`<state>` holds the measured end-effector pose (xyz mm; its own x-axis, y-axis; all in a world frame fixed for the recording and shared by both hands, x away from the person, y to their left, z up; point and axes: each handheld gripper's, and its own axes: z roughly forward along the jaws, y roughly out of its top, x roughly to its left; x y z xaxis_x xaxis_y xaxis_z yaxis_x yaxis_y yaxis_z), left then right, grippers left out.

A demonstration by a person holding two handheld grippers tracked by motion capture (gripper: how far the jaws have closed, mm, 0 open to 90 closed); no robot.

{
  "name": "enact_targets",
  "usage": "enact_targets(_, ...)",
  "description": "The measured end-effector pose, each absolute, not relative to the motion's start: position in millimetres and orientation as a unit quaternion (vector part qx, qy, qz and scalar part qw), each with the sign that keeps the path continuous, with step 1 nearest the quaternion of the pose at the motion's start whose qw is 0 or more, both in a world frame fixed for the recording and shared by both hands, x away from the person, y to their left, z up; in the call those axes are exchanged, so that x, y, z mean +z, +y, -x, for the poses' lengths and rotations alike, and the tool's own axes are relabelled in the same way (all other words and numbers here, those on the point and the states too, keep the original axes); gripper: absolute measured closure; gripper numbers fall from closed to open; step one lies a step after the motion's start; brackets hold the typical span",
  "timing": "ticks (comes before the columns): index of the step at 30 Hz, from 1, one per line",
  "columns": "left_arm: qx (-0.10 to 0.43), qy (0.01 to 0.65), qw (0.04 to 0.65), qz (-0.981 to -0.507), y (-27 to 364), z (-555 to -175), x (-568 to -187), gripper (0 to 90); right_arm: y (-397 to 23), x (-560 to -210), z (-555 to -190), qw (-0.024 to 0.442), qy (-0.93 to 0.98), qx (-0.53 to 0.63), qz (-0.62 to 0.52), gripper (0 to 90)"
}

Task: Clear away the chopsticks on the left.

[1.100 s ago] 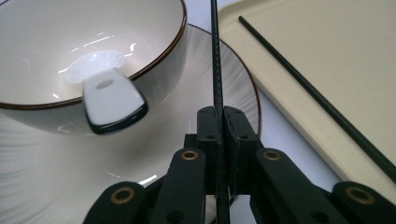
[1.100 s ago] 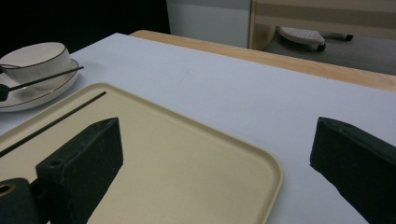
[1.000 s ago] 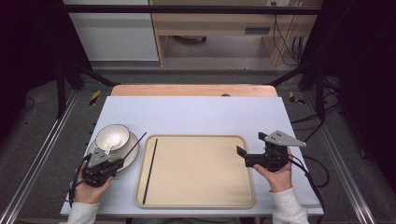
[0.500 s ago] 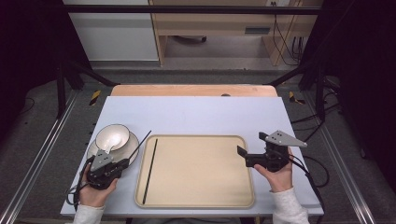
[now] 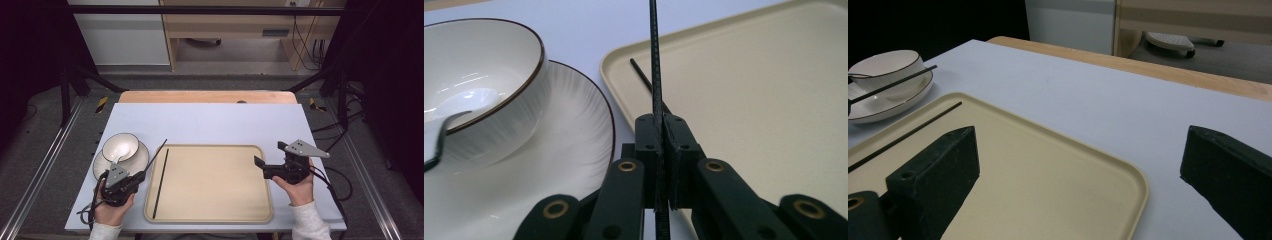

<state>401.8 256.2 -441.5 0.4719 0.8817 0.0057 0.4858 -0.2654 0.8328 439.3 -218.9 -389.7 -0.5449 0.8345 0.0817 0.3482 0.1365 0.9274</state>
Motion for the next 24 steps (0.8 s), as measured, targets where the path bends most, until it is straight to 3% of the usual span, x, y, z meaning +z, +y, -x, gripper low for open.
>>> enact_targets(24,0.282,0.512,0.427,-0.690,218,-386,-435,85.6,-219,-387,-437,0.234,0.712,0.517,-0.413,2.6)
